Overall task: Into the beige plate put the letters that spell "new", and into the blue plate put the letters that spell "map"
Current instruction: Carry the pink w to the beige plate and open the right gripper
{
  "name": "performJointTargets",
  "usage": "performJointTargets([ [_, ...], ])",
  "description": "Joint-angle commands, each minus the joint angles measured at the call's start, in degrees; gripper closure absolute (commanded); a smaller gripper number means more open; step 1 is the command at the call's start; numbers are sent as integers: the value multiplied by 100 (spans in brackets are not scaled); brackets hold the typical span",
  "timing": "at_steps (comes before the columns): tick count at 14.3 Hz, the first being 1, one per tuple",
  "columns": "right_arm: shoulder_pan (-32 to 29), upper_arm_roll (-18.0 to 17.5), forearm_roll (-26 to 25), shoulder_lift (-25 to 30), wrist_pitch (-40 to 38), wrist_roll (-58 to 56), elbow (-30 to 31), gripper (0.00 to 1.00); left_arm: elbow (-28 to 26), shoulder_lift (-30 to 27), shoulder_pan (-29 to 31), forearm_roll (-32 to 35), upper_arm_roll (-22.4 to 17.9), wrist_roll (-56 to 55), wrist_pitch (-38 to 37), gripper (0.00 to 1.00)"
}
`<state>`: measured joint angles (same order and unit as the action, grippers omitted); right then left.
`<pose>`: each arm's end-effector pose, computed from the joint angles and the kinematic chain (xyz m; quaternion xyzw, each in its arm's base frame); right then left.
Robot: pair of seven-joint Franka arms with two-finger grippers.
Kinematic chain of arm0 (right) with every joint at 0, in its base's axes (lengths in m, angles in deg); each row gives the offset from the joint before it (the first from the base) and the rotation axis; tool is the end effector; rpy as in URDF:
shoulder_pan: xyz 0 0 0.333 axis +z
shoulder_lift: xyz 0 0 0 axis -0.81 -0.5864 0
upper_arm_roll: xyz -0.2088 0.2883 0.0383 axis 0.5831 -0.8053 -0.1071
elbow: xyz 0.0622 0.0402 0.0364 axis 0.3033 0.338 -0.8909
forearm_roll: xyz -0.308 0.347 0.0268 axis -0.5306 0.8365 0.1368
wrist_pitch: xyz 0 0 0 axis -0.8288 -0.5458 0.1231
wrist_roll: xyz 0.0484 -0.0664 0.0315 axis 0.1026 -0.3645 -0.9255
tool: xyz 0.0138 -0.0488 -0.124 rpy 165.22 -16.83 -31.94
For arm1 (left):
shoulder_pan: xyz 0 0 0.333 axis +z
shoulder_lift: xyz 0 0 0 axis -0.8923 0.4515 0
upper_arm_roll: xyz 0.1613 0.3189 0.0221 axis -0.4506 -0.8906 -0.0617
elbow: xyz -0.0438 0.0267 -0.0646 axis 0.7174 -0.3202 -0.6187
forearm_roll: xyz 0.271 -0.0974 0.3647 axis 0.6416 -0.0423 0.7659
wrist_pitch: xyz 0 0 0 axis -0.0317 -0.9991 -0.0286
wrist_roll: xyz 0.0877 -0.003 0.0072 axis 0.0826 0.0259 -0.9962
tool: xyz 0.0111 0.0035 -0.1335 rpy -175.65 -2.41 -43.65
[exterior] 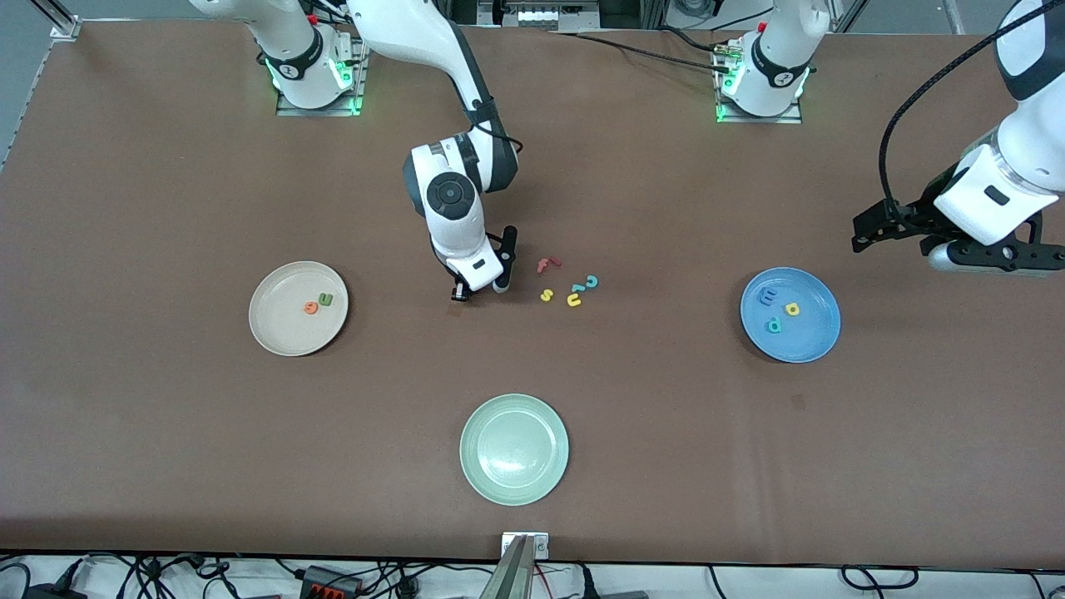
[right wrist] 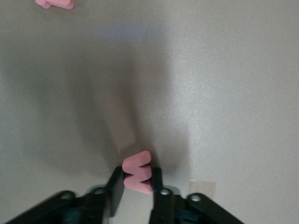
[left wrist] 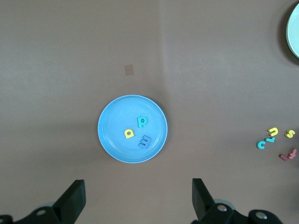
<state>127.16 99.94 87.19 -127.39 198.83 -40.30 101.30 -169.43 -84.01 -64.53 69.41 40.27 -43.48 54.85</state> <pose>0.5536 0.4443 0.1288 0.7491 0.6613 -0.0026 0.0380 0.6497 -0.0419 0.5616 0.9997 -0.0101 0.0014 0.0200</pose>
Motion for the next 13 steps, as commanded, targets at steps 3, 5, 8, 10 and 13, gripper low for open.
performJointTargets([
  [3,-72,35,-1,-50,43,12,63,80,22,-87,6,389,84,162,5,0],
  [5,-370,114,-10,3,-18,-5,63,80,22,-96,5,399,164,162,5,0],
  [8,-504,954,-10,56,-710,-31,54,80,22,-105,32,373,173,162,-21,0],
  [10,-529,1597,-10,56,-1167,-66,54,80,22,-105,32,373,173,162,-30,0],
  [13,-1011,1942,-1,38,-1459,30,98,80,31,-105,32,373,173,162,-39,0],
])
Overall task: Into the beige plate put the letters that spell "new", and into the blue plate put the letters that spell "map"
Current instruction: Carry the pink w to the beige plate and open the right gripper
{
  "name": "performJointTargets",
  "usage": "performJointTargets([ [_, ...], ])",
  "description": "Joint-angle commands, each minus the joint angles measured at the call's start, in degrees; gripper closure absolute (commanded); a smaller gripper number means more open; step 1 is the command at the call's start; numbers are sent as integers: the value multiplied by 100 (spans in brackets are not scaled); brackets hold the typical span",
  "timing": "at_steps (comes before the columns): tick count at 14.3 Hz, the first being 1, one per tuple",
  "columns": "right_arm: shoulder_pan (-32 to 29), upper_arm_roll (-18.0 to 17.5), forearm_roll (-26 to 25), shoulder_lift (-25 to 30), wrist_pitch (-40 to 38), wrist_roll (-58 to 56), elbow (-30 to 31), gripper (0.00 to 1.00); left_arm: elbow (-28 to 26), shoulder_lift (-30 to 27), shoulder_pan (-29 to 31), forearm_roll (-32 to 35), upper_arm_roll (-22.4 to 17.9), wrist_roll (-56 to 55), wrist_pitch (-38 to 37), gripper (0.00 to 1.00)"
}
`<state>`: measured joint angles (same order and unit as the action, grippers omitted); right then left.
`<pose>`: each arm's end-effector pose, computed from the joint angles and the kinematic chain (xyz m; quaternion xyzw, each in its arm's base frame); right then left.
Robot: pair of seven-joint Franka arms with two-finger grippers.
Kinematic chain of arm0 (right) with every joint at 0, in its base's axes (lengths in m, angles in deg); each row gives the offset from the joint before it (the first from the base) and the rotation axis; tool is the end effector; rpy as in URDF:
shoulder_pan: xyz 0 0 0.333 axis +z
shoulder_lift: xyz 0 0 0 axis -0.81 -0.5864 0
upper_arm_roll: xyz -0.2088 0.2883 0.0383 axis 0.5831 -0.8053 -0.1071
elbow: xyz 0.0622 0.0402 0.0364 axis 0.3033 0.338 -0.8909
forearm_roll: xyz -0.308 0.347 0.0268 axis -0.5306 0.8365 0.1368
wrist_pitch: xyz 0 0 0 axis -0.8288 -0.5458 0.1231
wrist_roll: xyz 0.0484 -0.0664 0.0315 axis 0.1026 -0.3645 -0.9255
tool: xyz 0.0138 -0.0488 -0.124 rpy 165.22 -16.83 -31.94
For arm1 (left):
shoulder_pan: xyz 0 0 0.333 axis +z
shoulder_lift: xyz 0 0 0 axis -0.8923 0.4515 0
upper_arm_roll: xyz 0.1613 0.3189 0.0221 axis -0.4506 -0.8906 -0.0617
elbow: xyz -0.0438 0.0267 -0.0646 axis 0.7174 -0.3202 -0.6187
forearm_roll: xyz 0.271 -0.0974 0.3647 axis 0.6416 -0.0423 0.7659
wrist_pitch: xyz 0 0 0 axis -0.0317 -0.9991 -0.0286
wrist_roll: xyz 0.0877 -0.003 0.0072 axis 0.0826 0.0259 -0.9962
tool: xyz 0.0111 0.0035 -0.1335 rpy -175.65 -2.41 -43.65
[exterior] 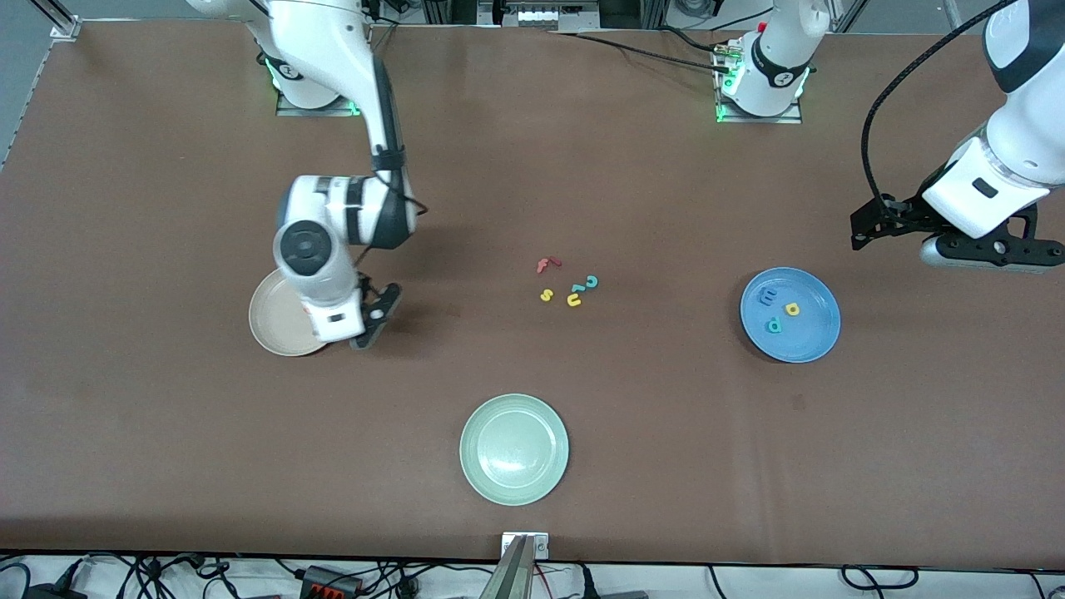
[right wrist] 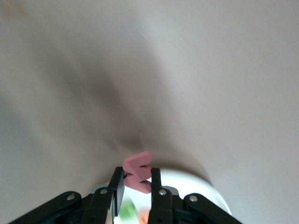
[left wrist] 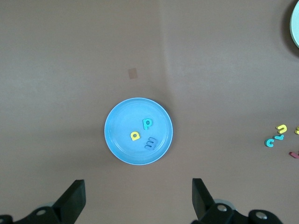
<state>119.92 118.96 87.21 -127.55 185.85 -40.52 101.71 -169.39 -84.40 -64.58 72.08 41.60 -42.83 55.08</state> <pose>0.6753 0.1911 0.2133 0.8610 0.4993 -0.0567 0.0789 0.6480 -0.0519 0.5667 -0.9995 0.0316 -0.0082 0.0023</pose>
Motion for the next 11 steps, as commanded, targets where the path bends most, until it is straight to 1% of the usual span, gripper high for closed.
performJointTargets([
  [1,-594,32,-3,45,-258,44,65,80,27,-65,36,106,40,97,-62,0],
  [3,-1018,-38,23,19,-408,-43,100,80,27,-65,27,106,40,97,-62,0],
  [4,-1080,-160,40,28,-408,-62,223,80,27,-65,27,106,40,97,-71,0],
  [8,-1116,-205,67,19,-329,-62,434,78,27,-65,27,106,40,97,-80,0],
  [9,-1098,-205,67,19,-338,-62,435,76,27,-65,27,106,40,97,-80,0],
  [10,-1072,-205,67,19,-338,-53,435,70,27,-65,27,106,40,97,-88,0],
  [11,-1063,-205,76,28,-338,43,417,17,35,-65,19,106,40,97,-88,0],
])
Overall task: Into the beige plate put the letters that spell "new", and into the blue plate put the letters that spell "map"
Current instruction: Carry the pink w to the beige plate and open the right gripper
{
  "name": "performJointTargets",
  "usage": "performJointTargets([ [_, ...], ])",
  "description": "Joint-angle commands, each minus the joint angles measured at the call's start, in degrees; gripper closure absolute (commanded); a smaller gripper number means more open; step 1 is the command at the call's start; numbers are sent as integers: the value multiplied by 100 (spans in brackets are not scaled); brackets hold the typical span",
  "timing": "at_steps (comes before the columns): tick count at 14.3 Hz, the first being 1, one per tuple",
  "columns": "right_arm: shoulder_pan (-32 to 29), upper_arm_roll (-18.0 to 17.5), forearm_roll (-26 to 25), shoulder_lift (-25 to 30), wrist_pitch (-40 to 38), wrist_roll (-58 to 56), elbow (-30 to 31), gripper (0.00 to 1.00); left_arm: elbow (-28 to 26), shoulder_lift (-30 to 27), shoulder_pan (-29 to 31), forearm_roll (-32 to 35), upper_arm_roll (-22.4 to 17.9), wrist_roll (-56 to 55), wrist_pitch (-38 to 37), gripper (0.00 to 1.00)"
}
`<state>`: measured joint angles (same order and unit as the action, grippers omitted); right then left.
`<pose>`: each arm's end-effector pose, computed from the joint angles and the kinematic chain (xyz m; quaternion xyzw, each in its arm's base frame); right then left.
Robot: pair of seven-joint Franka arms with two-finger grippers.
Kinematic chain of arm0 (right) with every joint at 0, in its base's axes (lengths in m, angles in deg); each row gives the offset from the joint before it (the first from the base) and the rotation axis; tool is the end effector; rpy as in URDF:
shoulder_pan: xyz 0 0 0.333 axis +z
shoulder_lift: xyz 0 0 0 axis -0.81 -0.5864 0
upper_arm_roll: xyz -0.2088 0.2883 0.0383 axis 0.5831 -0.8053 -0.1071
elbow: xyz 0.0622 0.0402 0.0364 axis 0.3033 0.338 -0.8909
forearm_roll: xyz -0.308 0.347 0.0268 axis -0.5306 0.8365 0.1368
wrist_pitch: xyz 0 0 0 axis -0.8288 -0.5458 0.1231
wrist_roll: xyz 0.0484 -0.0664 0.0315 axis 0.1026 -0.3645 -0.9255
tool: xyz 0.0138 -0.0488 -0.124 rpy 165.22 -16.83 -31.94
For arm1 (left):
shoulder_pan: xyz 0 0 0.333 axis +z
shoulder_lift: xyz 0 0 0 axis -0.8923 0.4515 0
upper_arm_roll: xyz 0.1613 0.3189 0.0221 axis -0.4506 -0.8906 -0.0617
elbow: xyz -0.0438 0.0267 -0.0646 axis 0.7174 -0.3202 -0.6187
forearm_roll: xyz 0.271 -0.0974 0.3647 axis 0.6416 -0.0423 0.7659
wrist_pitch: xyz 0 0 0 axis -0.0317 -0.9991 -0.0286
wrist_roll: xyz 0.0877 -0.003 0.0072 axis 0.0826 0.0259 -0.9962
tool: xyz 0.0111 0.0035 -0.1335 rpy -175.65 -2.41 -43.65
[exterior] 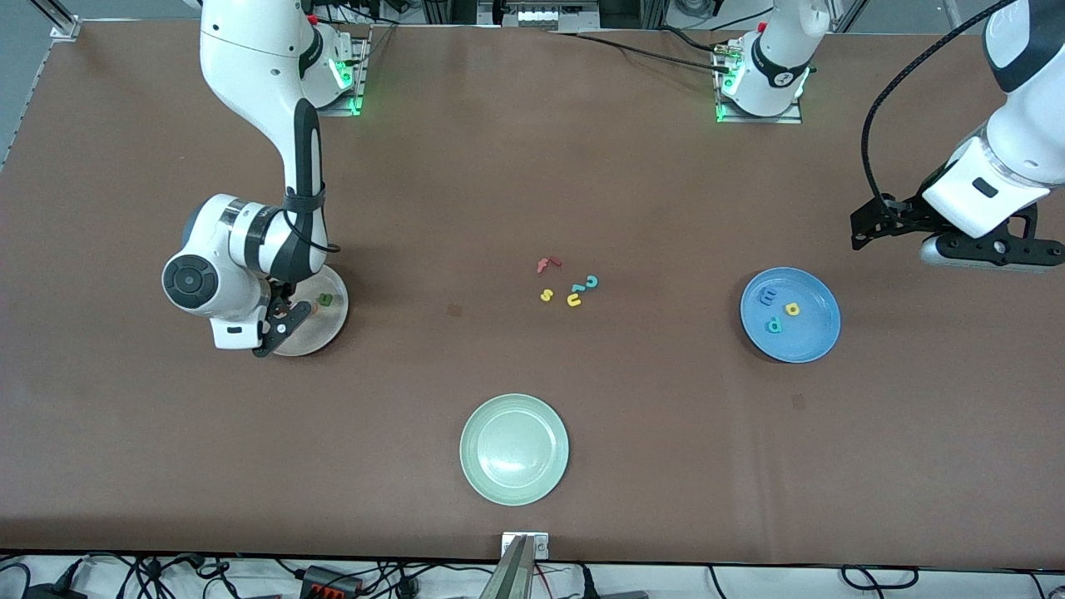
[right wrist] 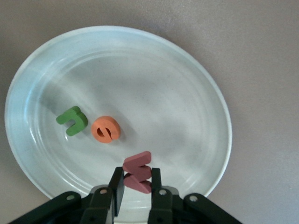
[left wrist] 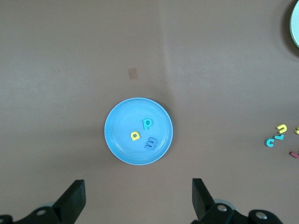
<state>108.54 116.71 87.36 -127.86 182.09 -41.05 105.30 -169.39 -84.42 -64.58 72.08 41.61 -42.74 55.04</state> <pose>0.6618 0.0568 0.1694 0.9027 0.4105 -0.1238 0.0345 0.6478 -0.0520 0.5669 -0.9994 0.0325 -0.0081 0.0024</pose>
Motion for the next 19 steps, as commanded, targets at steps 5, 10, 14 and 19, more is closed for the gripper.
performJointTargets([
  [5,40,143,341,111,4,96,-169,0,36,-73,10,106,48,89,-137,0],
  [10,23,196,570,111,3,96,-381,0,36,-73,1,97,48,80,-172,0],
  [14,-74,187,878,103,3,148,-643,0,36,-73,10,79,48,80,-189,0],
  [19,-627,-769,388,637,-23,1902,-943,0,44,-73,10,79,48,80,-190,0],
])
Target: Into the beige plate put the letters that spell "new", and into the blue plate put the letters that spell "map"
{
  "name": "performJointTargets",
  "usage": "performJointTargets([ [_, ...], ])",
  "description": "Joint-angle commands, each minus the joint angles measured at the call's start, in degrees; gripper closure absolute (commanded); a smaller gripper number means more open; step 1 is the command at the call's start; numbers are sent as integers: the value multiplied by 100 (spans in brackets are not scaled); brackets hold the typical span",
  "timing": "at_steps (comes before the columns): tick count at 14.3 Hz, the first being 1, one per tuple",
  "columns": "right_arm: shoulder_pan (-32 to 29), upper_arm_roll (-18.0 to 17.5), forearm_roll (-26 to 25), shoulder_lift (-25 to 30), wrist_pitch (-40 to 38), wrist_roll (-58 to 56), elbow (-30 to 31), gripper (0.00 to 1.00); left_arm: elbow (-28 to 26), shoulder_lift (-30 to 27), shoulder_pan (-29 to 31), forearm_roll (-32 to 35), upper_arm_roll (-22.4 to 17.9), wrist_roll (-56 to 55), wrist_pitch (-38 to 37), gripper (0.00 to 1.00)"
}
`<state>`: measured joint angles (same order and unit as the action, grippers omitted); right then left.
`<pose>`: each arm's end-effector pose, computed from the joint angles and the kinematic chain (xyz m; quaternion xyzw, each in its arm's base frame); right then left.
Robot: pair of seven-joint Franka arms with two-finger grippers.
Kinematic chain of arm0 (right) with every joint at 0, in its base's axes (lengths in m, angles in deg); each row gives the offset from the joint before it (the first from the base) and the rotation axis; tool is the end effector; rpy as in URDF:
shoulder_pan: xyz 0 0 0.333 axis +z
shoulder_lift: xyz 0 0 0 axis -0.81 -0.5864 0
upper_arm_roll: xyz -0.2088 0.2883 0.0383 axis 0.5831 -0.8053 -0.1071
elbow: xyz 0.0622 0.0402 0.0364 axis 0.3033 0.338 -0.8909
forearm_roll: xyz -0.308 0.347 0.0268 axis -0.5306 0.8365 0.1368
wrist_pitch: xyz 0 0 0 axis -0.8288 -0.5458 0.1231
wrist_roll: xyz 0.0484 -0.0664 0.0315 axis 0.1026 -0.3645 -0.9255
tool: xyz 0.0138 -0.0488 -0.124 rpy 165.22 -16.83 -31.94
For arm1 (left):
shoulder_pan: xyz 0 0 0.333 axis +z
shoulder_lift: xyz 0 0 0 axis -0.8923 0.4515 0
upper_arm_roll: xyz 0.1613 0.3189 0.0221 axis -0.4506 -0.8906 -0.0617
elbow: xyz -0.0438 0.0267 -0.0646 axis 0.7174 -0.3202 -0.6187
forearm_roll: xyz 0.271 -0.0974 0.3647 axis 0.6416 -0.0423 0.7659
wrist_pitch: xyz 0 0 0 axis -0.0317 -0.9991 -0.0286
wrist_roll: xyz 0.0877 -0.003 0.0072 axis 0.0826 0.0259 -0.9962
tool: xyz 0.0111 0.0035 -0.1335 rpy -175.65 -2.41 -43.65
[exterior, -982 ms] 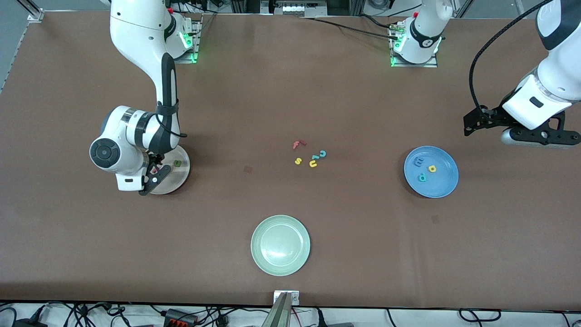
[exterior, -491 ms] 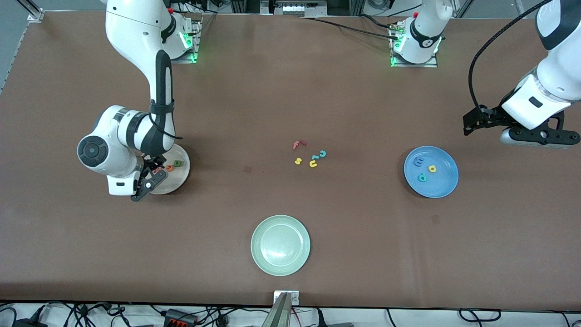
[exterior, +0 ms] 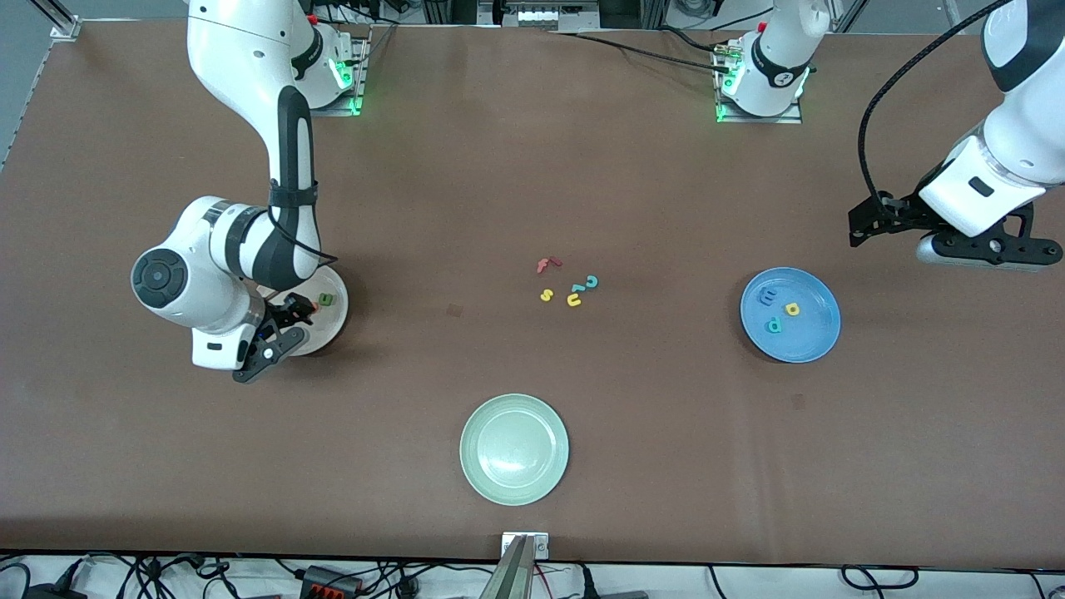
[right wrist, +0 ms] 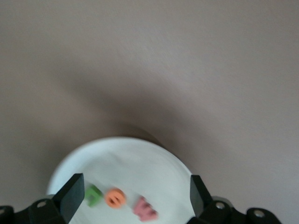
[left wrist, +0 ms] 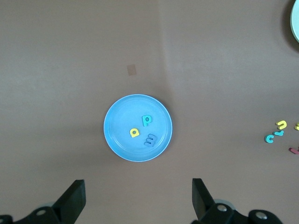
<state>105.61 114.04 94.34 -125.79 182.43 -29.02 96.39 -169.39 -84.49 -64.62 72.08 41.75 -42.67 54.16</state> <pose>0.7209 0.1070 0.2289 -0.9490 -0.3149 0.0176 0.0046 0.6453 -0.0538 0.5663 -0.9994 0.0346 -0.0010 0.0027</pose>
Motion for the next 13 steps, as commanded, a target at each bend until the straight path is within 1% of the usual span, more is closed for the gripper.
performJointTargets([
  [1,-500,-809,-478,641,-57,1113,-44,0,44,-66,14,79,33,73,-102,0],
  [2,-693,-1151,-706,791,-57,1587,-52,0,44,-66,14,71,33,73,-102,0],
  [4,-1036,-1705,-1180,1099,-39,2510,-53,0,44,-66,6,71,33,73,-102,0],
  [7,-1642,-2672,-2233,1591,-74,3995,-79,0,44,-66,6,71,33,73,-102,0],
  [8,-1897,-3084,-2585,1732,-144,4513,-105,0,44,-66,6,71,33,73,-102,0],
  [9,-2160,-3462,-2806,1863,-284,4867,-175,0,44,-66,6,71,33,73,-102,0],
  [10,-2467,-3762,-2913,1917,-546,5166,-367,0,44,-66,6,71,33,73,-102,0],
  [11,-2679,-4009,-2949,1935,-845,5369,-578,0,44,-66,6,71,33,73,-102,0],
  [12,-2890,-4246,-3132,1944,-1144,5650,-832,0,44,-66,6,71,33,73,-102,0],
  [13,-3084,-4457,-3421,2014,-1390,5905,-1044,0,44,-66,6,71,33,73,-102,0],
])
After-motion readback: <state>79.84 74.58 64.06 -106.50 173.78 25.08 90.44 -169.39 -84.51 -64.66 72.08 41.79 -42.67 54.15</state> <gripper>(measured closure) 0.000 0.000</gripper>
